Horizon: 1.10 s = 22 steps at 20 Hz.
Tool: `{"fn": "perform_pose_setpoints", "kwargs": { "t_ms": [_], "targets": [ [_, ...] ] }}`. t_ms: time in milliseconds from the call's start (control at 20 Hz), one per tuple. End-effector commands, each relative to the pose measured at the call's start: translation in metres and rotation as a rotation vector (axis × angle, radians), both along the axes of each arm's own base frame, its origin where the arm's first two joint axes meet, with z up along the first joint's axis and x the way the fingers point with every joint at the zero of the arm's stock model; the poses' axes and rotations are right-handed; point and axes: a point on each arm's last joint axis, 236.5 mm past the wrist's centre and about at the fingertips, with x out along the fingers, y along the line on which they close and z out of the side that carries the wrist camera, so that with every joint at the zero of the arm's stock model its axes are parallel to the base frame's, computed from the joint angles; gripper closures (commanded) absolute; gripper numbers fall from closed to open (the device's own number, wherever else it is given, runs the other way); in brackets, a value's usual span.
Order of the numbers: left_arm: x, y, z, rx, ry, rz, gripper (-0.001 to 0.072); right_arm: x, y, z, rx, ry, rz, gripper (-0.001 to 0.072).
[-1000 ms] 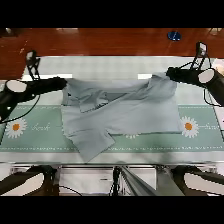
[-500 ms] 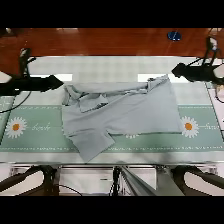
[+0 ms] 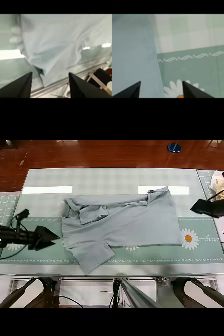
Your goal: Fold the shirts.
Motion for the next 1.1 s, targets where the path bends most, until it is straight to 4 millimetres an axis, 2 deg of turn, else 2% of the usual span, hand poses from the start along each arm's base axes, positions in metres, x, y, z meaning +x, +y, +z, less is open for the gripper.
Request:
{"fn": "perform_pose_setpoints", "kwargs": {
  "t_ms": [0,100,300,550,600,700,750,850,950,1050],
  "targets": [
    [-0.03,-0.024,-0.025,-0.082,0.074,0.049,0.016,-0.032,0.014,-0.029,0.095,0.098,0.013,0.0128],
    [-0.033,-0.024,-0.036,-0.063,0.084,0.071,0.016,-0.04,0.018,-0.038,0.103,0.127,0.02,0.0128],
    [-0.026,-0.026,-0.048,0.001,0.052,0.052,0.0162,-0.058,0.02,-0.051,0.105,0.192,0.033,0.0129],
    [-0.007,-0.027,-0.067,0.109,0.023,0.074,0.018,-0.07,0.024,-0.053,0.119,0.241,0.048,0.0131],
    [-0.002,-0.026,-0.072,0.136,0.014,0.089,0.0235,-0.072,0.025,-0.053,0.125,0.25,0.051,0.0131],
    [0.015,-0.022,-0.081,0.202,-0.029,0.129,0.06,-0.074,0.028,-0.052,0.134,0.257,0.053,0.0132],
    [0.02,-0.023,-0.083,0.22,-0.052,0.125,0.068,-0.075,0.029,-0.051,0.137,0.258,0.053,0.0132],
    [0.018,-0.029,-0.083,0.223,-0.067,0.085,0.0682,-0.079,0.027,-0.048,0.125,0.267,0.05,0.0131],
    [0.013,-0.033,-0.082,0.208,-0.062,0.054,0.0683,-0.083,0.012,-0.044,0.06,0.261,0.032,0.0131],
    [0.006,-0.038,-0.08,0.192,-0.067,0.005,0.0683,-0.081,0.002,-0.04,0.122,0.217,-0.064,0.0137]
  ]
}}
